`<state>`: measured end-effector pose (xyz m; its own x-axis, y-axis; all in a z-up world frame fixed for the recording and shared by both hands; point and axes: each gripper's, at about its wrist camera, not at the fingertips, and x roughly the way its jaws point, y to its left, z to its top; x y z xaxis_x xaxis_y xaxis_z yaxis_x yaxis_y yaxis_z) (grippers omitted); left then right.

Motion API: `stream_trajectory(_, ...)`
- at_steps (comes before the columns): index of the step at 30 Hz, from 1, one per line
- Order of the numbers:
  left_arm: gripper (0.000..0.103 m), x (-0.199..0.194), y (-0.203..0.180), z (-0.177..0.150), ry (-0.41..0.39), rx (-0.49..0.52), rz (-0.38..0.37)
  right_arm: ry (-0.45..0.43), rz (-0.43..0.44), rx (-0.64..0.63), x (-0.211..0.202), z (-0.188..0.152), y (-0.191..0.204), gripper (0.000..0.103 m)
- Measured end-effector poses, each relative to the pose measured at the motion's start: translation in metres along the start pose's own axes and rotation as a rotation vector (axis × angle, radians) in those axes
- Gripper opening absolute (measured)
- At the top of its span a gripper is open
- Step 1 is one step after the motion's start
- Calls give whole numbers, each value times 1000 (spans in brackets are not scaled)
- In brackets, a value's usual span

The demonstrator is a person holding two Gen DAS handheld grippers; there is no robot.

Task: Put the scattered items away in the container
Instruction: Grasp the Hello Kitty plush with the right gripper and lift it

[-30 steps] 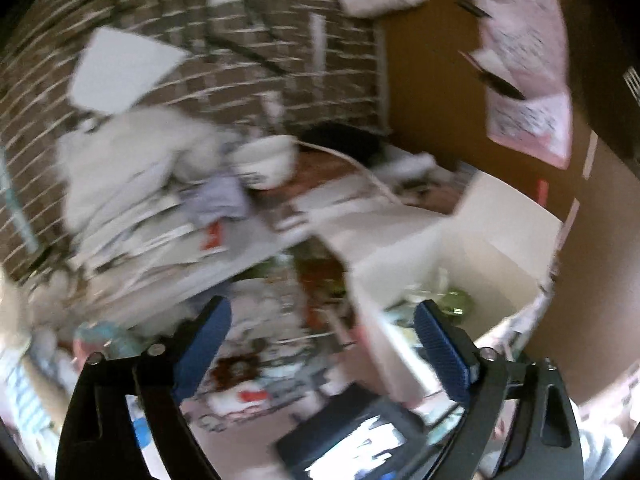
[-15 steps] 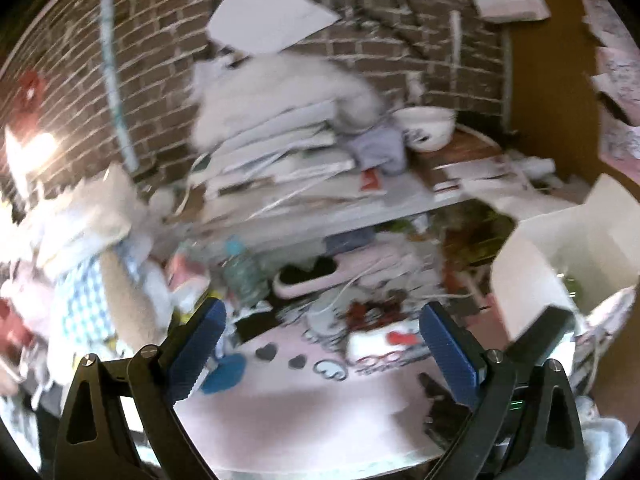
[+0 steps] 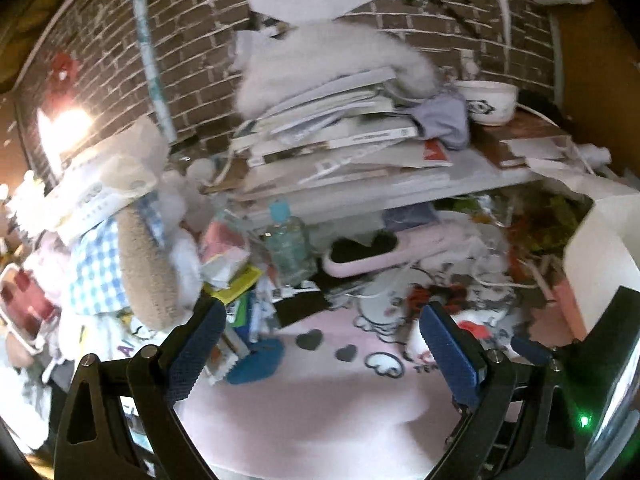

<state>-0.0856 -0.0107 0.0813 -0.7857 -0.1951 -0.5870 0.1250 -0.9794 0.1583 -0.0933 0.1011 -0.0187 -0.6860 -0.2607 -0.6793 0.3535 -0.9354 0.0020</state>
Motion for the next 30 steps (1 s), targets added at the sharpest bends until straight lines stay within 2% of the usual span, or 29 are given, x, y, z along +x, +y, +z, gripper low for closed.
stream_trajectory(4,97,7,13,0,5,-30,40,-10,-26,-14,7,8,12,81)
stream_trajectory(14,97,28,36,-5,36,-75,120,52,-68,-8,38,24,27,81)
stream_trajectory(26,97,46,43,-5,65,-95,124,94,-62,40,63,38,29,81)
stream_trajectory(28,97,49,42,-6,71,-97,125,93,-60,52,64,38,27,79)
stream_trajectory(30,97,51,42,-7,77,-99,124,89,-64,54,63,38,26,69)
